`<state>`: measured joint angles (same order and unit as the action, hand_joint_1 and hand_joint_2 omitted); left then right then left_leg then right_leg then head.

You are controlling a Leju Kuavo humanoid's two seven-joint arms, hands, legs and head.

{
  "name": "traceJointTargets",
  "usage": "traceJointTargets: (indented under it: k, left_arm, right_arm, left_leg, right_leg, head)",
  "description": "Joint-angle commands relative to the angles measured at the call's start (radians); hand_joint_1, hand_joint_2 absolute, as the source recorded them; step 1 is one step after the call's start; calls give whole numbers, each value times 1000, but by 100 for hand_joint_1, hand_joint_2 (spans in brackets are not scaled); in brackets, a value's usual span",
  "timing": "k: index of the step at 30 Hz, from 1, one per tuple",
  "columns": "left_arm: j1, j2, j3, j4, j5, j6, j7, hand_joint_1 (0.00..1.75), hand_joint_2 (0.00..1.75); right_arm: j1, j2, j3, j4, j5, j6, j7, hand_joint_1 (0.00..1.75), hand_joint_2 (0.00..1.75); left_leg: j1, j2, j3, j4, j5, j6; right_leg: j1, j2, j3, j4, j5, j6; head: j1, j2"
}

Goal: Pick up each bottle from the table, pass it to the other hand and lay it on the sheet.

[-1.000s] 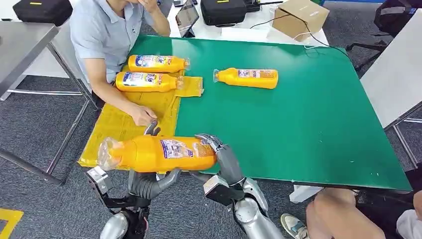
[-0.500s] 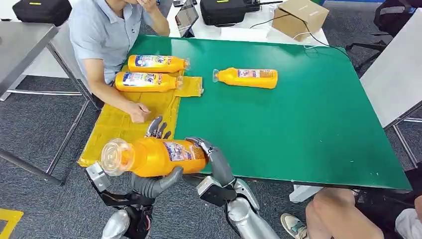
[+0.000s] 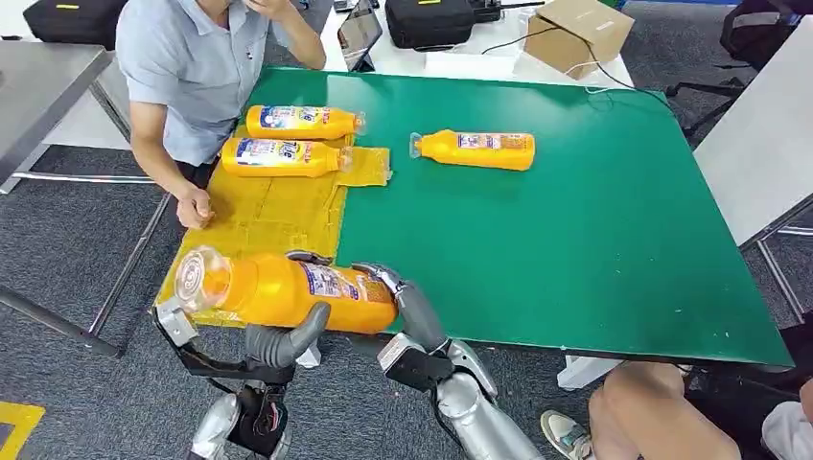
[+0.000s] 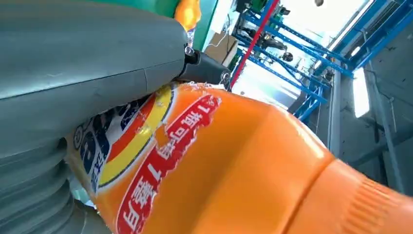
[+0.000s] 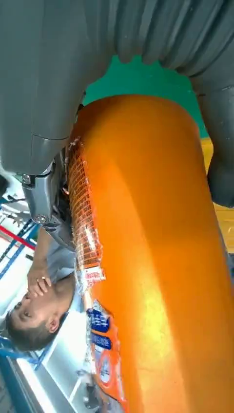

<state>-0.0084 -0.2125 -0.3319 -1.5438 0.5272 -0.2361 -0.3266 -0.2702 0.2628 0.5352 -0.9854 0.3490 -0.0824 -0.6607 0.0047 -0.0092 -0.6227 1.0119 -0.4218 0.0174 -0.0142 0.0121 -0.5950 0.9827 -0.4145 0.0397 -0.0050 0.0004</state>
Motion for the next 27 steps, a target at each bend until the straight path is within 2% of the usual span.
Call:
traceJointTargets:
  k: [1,3,4,9,13,17,19,21,25,27]
  left_arm:
    - [-72,-1,-24,89,1,-3,14,175,175]
    - [-67,6,-25,84,-16,11,12,175,175]
    - [-69,9,-24,87,-34,29,12,175,175]
    - [-122,57,-10,140,-272,234,7,175,175]
    - [-178,89,32,191,-329,270,21,175,175]
    - [-238,119,41,217,-460,341,9,175,175]
    - [-278,135,35,234,-625,439,-1,175,175]
    - [-311,145,39,255,-712,460,18,175,175]
    - [-318,149,36,262,-743,471,25,175,175]
    - [-379,168,36,336,-949,530,82,175,175]
  right_arm:
    - [-32,-6,85,88,-4,33,-5,0,175]
    - [-32,-6,88,90,-7,40,3,0,175]
    - [-32,-7,88,92,-7,40,4,0,0]
    - [-27,-23,61,72,21,-67,16,0,0]
    - [-27,-34,38,56,99,-250,-17,0,0]
    - [-14,-38,-8,21,67,-310,-37,0,0]
    - [7,-54,-15,-43,71,-397,-37,0,0]
    - [21,-65,-31,-75,60,-446,-37,0,0]
    - [24,-65,-35,-82,61,-457,-37,0,0]
    - [53,-59,-97,-111,62,-531,-37,0,0]
  left_leg:
    - [0,0,5,-1,-1,-1]
    - [1,0,3,-1,-1,-1]
    - [0,0,3,-1,0,-1]
    - [0,-1,4,-1,-1,-1]
    - [0,-1,3,-2,0,-1]
    - [0,0,5,-2,0,-1]
    - [0,-1,2,-1,1,-1]
    - [1,-4,2,0,1,-1]
    - [1,-4,2,0,1,-1]
    - [0,-3,1,-1,2,-1]
  right_leg:
    - [1,-2,5,-1,-1,-2]
    - [1,-2,4,-1,-1,-1]
    - [0,-1,3,-1,-1,-1]
    - [1,-2,5,-1,-1,-2]
    - [0,-2,4,-1,0,-1]
    - [1,-1,5,-1,0,-2]
    - [0,-3,3,0,0,-1]
    - [1,-5,3,0,-1,-1]
    - [1,-5,3,0,-1,-2]
    - [0,-4,2,0,-1,-1]
  head:
    - [0,0]
    - [0,0]
    - [0,0]
    - [0,0]
    - [0,0]
    - [0,0]
    - [0,0]
    - [0,0]
    - [0,0]
    - [0,0]
